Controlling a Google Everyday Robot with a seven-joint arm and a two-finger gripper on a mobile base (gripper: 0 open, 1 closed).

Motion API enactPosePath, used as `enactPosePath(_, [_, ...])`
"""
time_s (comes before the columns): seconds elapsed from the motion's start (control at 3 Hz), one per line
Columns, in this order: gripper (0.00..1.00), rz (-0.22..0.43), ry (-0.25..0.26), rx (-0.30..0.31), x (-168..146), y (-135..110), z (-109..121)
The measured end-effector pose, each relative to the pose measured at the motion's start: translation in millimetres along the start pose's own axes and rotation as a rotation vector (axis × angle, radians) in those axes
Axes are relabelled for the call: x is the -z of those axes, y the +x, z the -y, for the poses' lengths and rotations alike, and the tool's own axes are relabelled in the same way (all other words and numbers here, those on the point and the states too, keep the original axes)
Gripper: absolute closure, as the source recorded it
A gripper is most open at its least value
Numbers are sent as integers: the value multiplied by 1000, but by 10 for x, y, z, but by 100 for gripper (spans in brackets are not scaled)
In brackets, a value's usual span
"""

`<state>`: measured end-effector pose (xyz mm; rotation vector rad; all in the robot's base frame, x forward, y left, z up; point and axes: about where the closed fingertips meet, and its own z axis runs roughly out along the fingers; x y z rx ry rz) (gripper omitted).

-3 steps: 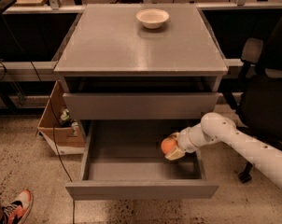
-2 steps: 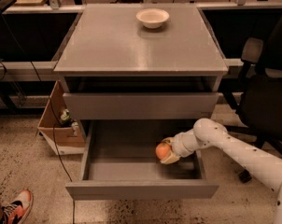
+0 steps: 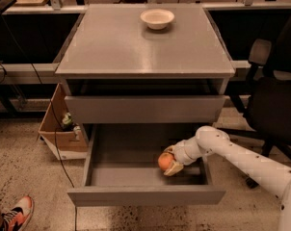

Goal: Place orange into middle drawer

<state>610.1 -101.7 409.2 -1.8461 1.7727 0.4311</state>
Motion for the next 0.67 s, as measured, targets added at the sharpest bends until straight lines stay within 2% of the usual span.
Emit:
enactPosePath(0.33, [0,0,0,0,-1,0,0])
enactPosePath(0.67, [0,0,0,0,-1,0,0])
